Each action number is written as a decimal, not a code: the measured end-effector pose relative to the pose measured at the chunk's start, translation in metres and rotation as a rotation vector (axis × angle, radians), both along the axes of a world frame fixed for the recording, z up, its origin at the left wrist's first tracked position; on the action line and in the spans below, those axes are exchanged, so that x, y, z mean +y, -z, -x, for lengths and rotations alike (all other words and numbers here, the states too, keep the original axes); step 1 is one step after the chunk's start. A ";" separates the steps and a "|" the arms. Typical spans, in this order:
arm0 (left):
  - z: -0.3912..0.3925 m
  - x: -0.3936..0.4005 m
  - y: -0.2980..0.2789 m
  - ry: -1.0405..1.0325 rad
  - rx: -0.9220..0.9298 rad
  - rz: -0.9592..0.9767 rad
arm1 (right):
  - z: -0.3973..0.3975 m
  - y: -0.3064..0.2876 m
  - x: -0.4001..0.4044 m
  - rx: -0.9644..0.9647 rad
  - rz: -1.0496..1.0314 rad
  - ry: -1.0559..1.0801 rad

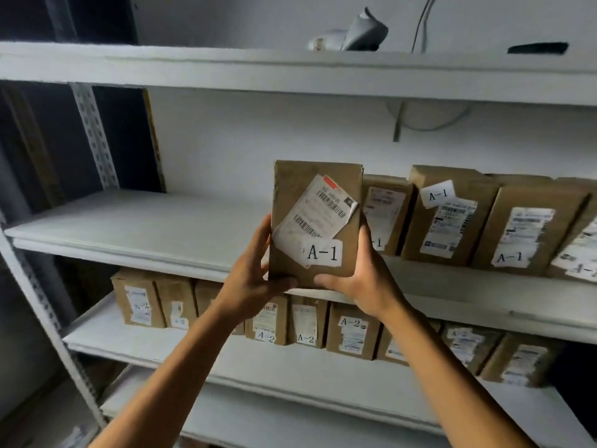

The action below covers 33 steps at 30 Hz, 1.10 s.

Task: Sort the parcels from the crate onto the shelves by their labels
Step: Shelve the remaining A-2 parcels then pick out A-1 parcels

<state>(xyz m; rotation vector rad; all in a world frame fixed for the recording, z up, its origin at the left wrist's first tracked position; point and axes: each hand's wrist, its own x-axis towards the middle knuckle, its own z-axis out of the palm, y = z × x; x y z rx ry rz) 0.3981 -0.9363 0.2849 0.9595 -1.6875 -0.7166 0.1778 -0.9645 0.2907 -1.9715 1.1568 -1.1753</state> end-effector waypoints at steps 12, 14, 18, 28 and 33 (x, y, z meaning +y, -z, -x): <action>0.014 -0.137 0.031 -0.301 -0.132 0.082 | -0.013 0.036 -0.119 0.175 0.197 0.292; 0.018 -0.145 0.032 -0.349 -0.131 0.114 | -0.019 0.038 -0.119 0.250 0.296 0.437; 0.021 -0.159 0.038 -0.412 -0.183 0.135 | -0.018 0.041 -0.124 0.286 0.428 0.571; 0.019 -0.164 0.035 -0.477 -0.204 0.062 | -0.010 0.047 -0.124 0.341 0.577 0.519; 0.017 -0.151 0.044 -0.502 -0.205 0.257 | -0.010 0.049 -0.123 0.328 0.503 0.471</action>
